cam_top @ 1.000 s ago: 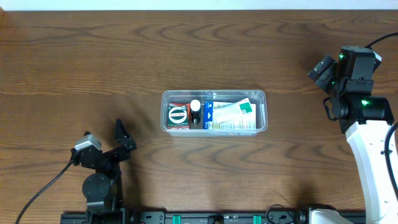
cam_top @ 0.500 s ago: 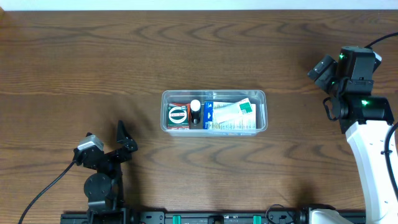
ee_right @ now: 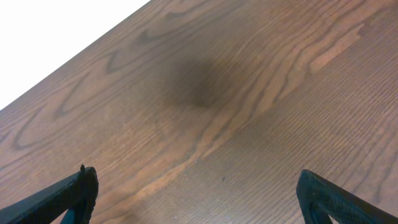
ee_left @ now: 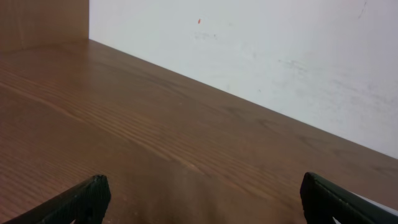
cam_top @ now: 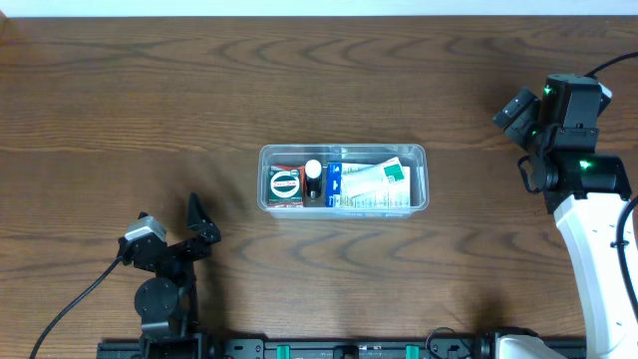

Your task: Pack container

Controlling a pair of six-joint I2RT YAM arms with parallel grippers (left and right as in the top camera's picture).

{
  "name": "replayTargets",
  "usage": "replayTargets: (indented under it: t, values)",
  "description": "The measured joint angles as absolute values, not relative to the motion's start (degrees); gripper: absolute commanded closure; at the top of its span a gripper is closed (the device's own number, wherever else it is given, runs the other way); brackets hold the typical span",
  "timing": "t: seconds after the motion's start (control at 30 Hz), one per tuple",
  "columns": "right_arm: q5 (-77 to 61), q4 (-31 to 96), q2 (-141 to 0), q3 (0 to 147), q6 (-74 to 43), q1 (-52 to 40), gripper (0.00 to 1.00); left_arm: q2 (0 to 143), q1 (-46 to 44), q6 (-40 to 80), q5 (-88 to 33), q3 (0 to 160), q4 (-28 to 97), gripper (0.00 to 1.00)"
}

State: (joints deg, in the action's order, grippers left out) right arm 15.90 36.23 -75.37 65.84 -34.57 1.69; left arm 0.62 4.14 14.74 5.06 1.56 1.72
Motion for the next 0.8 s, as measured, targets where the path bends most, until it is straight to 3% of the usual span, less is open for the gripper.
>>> replayTargets:
  t: [0.6, 0.8]
  values:
    - [15.9, 36.2, -75.2, 65.8, -34.6, 1.7, 0.01, 0.6, 4.1, 14.7, 5.1, 1.6, 1.7, 0.02]
    - [15.8, 33.4, -66.9, 56.7, -34.6, 1.7, 0.01, 0.6, 4.1, 14.7, 5.0, 1.6, 1.7, 0.02]
